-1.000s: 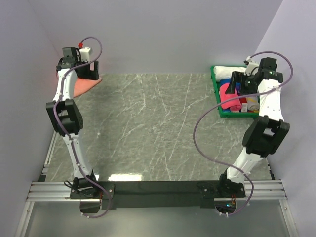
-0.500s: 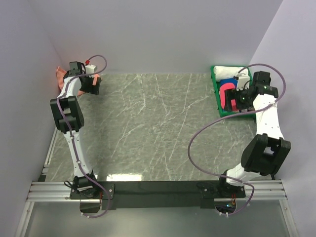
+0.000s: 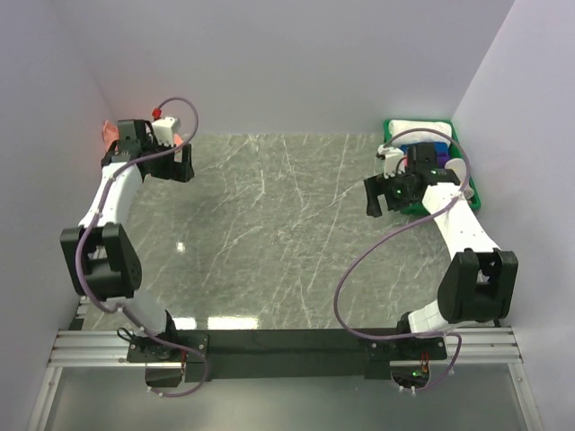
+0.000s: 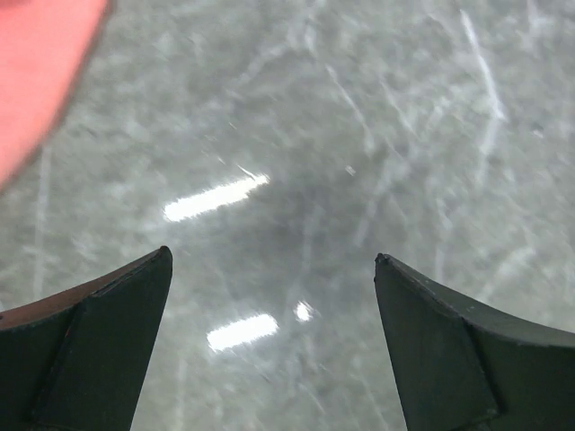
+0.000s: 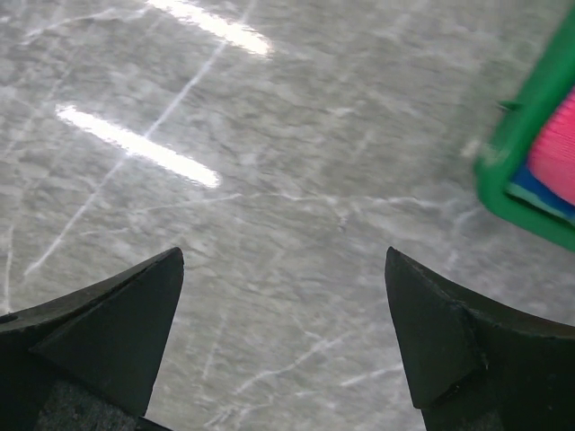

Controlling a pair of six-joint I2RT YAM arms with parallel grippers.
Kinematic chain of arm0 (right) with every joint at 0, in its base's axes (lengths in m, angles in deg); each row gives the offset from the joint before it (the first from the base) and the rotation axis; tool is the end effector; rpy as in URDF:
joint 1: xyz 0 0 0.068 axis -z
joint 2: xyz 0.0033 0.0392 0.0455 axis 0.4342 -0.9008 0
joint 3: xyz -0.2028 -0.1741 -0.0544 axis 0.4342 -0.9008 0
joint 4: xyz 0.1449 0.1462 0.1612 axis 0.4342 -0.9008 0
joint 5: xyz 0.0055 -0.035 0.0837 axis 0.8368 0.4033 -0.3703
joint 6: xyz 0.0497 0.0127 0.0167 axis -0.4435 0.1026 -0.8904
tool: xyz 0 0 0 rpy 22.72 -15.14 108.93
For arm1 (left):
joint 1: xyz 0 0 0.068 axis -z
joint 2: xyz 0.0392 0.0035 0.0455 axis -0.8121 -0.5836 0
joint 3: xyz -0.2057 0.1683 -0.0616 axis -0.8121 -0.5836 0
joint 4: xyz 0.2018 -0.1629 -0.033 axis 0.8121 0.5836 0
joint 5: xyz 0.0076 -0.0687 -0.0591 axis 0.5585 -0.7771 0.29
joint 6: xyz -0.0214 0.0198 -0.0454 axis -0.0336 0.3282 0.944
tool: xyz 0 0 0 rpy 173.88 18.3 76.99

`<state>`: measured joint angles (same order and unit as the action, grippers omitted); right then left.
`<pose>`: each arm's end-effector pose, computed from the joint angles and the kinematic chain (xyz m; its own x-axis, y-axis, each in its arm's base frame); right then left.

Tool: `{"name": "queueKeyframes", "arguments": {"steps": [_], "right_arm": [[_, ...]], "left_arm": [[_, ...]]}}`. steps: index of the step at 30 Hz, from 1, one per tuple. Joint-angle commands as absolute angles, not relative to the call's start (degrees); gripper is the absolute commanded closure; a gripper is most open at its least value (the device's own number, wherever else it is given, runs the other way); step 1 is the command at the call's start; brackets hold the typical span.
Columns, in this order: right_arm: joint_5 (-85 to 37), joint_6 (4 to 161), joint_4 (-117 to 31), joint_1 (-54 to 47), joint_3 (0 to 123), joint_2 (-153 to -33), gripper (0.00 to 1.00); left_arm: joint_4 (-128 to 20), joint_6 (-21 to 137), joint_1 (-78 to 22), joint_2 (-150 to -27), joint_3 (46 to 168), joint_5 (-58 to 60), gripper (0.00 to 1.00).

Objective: Roll the towels
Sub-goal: Place the rolled towel into the container

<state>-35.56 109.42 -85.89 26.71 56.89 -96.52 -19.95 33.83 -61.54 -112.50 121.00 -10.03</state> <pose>0.3059 0.0064 0.2862 -0.7358 -0.3104 -0.6019 -0.4375 0.8963 0.0727 0.3884 0.0373 0.3029 -0.6560 0.1222 -0.7448 0.2645 0.9614 -0.0752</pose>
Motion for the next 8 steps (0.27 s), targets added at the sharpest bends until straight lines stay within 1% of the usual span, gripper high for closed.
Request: {"name": "queueKeyframes", "arguments": {"steps": [1,2,6,8], "right_arm": [[-34.9,106.2,-81.8,23.7,55.8,-94.0,0.01],[-34.9,105.4,-81.3,22.8,55.2,-93.9,0.01],[-34.7,104.0,-80.2,20.9,53.7,-93.3,0.01],[-35.1,103.0,-79.8,20.7,53.4,-92.9,0.01]], "left_arm": [[-21.3,37.0,-61.2,-106.1,113.5,-12.8,0.00],[-21.9,37.0,-60.7,-104.8,110.6,-12.0,0.01],[-22.9,36.5,-60.4,-99.1,105.6,-12.6,0.00],[-22.8,37.3,-60.4,-97.1,105.2,-12.5,0.01]]}}
